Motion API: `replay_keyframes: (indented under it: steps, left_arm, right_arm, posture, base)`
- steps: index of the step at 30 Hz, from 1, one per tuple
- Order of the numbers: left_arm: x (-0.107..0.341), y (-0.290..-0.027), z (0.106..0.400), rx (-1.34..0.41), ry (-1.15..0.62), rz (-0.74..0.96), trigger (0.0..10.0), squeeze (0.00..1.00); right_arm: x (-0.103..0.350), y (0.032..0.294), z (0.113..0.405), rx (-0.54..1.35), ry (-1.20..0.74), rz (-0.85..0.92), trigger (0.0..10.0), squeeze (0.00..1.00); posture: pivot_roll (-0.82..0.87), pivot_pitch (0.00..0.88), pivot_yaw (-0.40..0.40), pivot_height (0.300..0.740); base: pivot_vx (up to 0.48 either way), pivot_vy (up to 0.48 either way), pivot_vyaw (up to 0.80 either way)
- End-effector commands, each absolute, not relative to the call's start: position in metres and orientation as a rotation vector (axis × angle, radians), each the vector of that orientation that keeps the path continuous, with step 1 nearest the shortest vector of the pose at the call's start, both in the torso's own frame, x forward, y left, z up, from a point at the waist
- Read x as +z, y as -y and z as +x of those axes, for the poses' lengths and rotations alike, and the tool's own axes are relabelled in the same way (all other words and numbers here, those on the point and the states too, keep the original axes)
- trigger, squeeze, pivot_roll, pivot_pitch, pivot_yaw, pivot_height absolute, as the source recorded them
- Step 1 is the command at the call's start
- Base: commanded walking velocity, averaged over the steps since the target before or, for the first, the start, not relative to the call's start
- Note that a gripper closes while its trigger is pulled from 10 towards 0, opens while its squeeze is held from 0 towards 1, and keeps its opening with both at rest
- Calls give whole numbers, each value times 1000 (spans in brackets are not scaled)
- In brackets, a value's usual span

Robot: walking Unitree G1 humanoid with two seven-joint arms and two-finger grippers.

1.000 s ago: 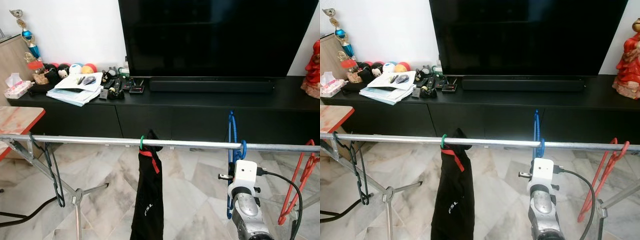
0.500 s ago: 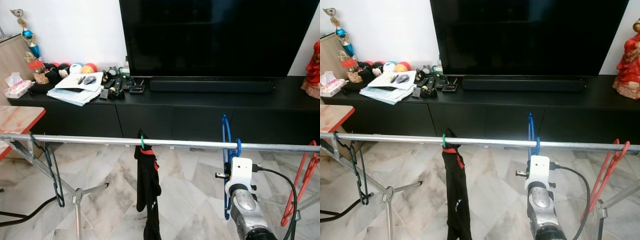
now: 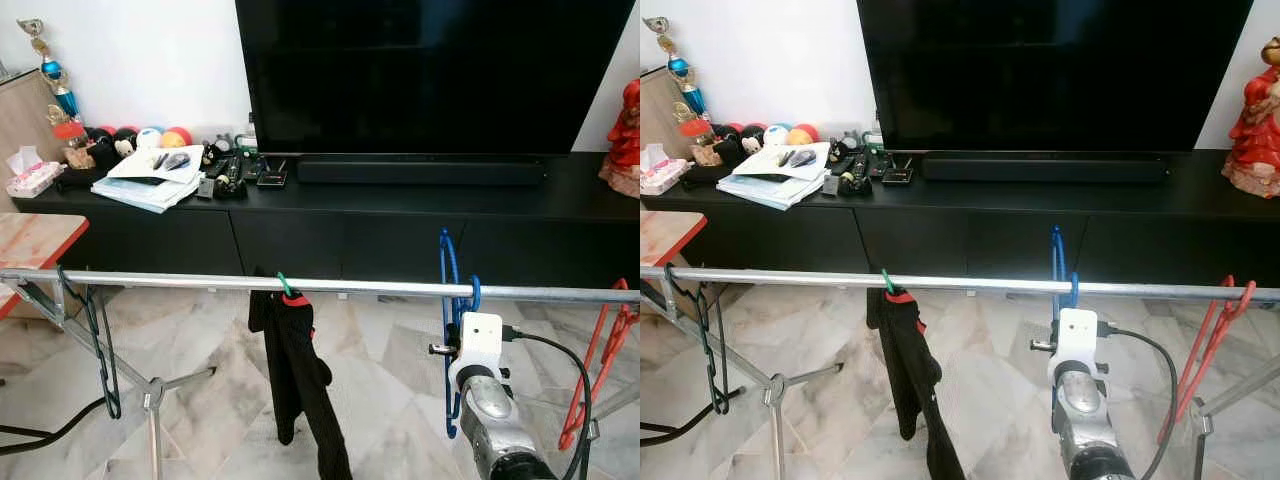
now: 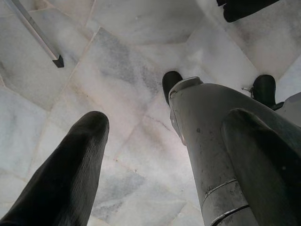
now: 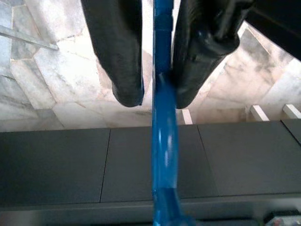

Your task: Hang hanger

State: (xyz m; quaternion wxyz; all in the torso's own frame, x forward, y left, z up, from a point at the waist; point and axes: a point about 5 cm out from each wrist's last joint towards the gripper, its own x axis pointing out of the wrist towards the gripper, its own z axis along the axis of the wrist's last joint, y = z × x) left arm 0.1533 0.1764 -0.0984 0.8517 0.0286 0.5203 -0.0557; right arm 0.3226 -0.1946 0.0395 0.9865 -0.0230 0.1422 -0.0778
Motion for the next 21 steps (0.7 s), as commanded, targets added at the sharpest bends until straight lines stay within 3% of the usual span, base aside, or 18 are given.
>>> replay_keyframes:
  steps: [1,21]
  left_arm:
    - [-105,-180,136,-120,-1160,74,10000,0]
    - [-105,-179,135,-140,-1166,74,10000,0]
  right_arm:
    - [44,192,323,-162,-238,-34,10000,898]
    - [57,193,291,-196,8,-54,10000,894]
  posture:
    - [30,11,75,740]
    - [20,14,71,740]
  base:
    - [0,0,0]
    - [0,0,0]
